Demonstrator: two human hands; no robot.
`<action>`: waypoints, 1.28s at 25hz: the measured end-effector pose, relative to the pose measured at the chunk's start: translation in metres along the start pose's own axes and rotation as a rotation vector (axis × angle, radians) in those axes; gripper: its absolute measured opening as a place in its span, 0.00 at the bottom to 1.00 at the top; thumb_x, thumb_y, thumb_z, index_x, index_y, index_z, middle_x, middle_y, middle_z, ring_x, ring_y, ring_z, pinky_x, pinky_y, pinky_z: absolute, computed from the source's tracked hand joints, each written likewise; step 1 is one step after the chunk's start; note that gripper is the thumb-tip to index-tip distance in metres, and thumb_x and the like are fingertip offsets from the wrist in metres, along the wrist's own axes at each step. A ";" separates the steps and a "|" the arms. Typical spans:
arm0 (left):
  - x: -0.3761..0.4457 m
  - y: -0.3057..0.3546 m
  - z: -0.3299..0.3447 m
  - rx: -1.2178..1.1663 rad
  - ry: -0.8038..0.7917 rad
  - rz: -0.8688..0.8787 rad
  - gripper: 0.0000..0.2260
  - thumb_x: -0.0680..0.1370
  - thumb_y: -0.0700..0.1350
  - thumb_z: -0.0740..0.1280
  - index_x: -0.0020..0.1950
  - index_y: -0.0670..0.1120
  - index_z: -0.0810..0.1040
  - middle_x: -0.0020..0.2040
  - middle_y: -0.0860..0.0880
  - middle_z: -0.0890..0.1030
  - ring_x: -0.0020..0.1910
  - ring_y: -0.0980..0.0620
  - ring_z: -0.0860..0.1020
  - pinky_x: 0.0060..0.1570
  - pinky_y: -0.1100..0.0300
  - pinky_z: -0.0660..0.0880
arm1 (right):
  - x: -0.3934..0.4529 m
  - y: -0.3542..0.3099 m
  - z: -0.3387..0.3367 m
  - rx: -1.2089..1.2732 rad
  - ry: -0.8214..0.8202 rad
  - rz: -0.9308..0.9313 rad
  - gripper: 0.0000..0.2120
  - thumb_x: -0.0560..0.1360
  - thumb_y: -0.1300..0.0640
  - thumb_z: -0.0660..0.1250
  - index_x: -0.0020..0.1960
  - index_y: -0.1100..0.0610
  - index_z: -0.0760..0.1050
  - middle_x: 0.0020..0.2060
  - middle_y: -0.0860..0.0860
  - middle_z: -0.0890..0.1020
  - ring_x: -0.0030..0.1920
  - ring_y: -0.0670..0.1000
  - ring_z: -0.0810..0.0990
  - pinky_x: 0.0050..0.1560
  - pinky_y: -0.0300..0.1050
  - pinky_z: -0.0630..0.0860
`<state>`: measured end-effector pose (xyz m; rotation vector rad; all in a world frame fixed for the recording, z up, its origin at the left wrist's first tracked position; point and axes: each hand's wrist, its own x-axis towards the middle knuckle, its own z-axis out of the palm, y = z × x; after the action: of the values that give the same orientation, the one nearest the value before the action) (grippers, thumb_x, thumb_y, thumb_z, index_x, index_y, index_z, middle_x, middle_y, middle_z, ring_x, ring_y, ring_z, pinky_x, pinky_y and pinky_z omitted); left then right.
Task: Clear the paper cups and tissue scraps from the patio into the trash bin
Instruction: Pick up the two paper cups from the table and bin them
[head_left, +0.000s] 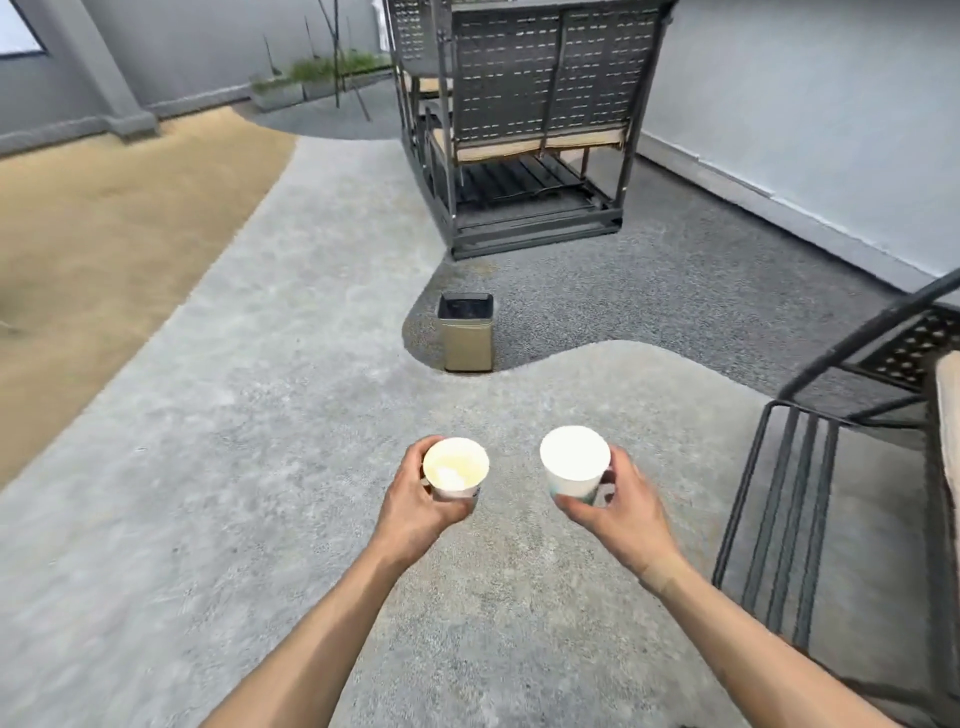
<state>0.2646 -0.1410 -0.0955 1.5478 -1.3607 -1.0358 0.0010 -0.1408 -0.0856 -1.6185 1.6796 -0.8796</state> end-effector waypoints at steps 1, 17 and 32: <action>0.010 -0.001 -0.006 -0.012 0.019 -0.006 0.35 0.62 0.46 0.81 0.63 0.64 0.68 0.59 0.61 0.76 0.57 0.58 0.77 0.52 0.63 0.75 | 0.013 -0.003 0.005 -0.007 -0.017 -0.009 0.39 0.60 0.37 0.74 0.67 0.42 0.63 0.57 0.41 0.76 0.54 0.42 0.75 0.53 0.46 0.75; 0.288 0.041 -0.003 -0.070 0.187 -0.084 0.41 0.59 0.51 0.84 0.66 0.63 0.67 0.61 0.60 0.76 0.62 0.56 0.74 0.65 0.51 0.71 | 0.337 -0.023 0.015 0.033 -0.077 -0.075 0.34 0.63 0.39 0.76 0.64 0.38 0.65 0.49 0.39 0.77 0.47 0.34 0.73 0.39 0.34 0.67; 0.581 0.017 -0.071 -0.082 0.183 -0.097 0.37 0.61 0.46 0.83 0.64 0.62 0.68 0.59 0.61 0.76 0.61 0.56 0.74 0.59 0.58 0.72 | 0.617 -0.055 0.113 0.041 -0.085 -0.019 0.38 0.63 0.43 0.77 0.67 0.39 0.62 0.51 0.43 0.78 0.54 0.46 0.77 0.50 0.43 0.69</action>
<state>0.3734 -0.7160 -0.0946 1.6180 -1.1148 -0.9706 0.1010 -0.7622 -0.1029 -1.6234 1.5803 -0.8374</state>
